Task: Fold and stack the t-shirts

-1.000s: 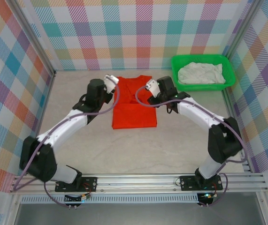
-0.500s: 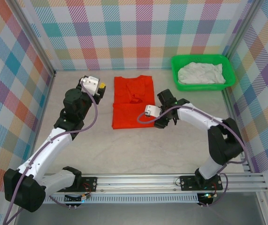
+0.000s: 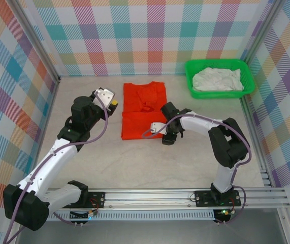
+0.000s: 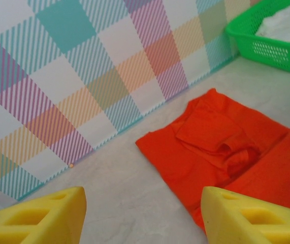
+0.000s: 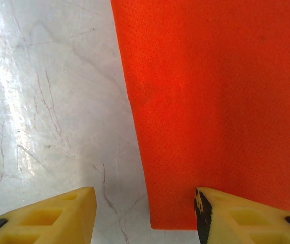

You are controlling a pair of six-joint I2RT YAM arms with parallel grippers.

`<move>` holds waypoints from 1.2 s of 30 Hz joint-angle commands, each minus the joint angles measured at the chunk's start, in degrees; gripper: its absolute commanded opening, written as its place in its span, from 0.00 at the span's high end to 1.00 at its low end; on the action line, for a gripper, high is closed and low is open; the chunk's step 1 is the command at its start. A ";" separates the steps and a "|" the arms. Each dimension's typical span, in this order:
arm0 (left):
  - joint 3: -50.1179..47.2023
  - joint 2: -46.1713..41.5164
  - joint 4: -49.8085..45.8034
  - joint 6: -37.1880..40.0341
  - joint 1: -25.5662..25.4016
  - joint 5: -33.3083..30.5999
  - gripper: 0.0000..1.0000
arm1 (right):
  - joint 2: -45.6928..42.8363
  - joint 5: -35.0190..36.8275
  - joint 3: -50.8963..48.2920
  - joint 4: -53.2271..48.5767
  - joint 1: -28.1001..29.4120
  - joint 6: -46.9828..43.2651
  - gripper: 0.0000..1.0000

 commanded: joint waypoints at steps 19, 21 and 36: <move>2.71 7.82 -23.78 30.34 -0.21 6.46 0.36 | 11.50 -3.65 9.82 -6.21 -2.38 -3.36 0.63; 2.13 9.70 -25.93 33.19 -0.83 4.81 0.36 | 12.02 -4.29 10.37 -6.37 -2.66 -3.24 0.69; 0.58 23.65 -28.70 36.70 -12.61 1.05 0.42 | 14.71 -6.65 10.11 -5.58 -2.87 0.37 1.00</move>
